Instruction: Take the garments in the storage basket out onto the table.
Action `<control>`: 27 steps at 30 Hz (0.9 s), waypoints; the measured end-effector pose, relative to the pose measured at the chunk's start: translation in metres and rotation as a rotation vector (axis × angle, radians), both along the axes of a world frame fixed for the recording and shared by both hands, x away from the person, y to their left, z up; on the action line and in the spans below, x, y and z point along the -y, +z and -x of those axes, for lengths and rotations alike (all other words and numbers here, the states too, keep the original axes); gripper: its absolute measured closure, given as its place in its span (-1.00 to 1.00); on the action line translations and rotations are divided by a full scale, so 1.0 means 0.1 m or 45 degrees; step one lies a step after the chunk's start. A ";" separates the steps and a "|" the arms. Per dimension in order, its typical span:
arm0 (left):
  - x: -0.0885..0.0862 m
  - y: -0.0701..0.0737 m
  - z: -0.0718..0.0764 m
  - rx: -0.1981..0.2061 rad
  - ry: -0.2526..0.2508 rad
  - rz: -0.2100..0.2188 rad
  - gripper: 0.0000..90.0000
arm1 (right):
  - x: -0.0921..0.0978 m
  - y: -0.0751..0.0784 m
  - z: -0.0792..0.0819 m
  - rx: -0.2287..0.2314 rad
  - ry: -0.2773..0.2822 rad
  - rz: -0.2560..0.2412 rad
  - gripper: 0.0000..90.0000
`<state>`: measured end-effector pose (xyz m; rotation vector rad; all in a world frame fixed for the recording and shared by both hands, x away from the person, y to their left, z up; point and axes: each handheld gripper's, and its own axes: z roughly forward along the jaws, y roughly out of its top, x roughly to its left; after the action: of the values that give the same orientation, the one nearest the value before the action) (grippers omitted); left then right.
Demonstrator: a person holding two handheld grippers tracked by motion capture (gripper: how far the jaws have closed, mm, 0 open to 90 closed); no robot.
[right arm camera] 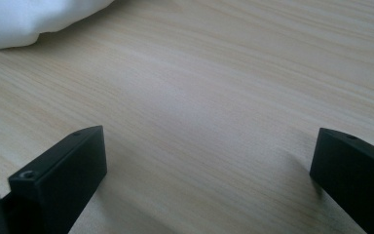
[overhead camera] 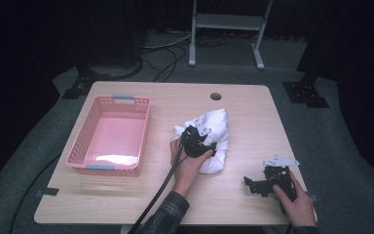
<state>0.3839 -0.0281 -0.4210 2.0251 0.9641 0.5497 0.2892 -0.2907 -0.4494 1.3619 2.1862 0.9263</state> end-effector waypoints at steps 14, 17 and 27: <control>0.01 0.00 -0.01 0.026 -0.016 -0.011 -0.62 | 0.00 0.00 0.00 0.000 0.000 0.000 -1.00; 0.02 0.00 -0.01 0.031 -0.011 -0.019 -0.68 | 0.00 0.00 0.00 0.000 0.000 0.000 -1.00; 0.03 -0.02 -0.01 0.025 0.003 -0.049 -0.95 | 0.00 0.00 0.00 -0.002 -0.001 -0.001 -1.00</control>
<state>0.3851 -0.0309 -0.4233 2.0493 0.9513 0.5923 0.2891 -0.2907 -0.4494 1.3639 2.1864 0.9264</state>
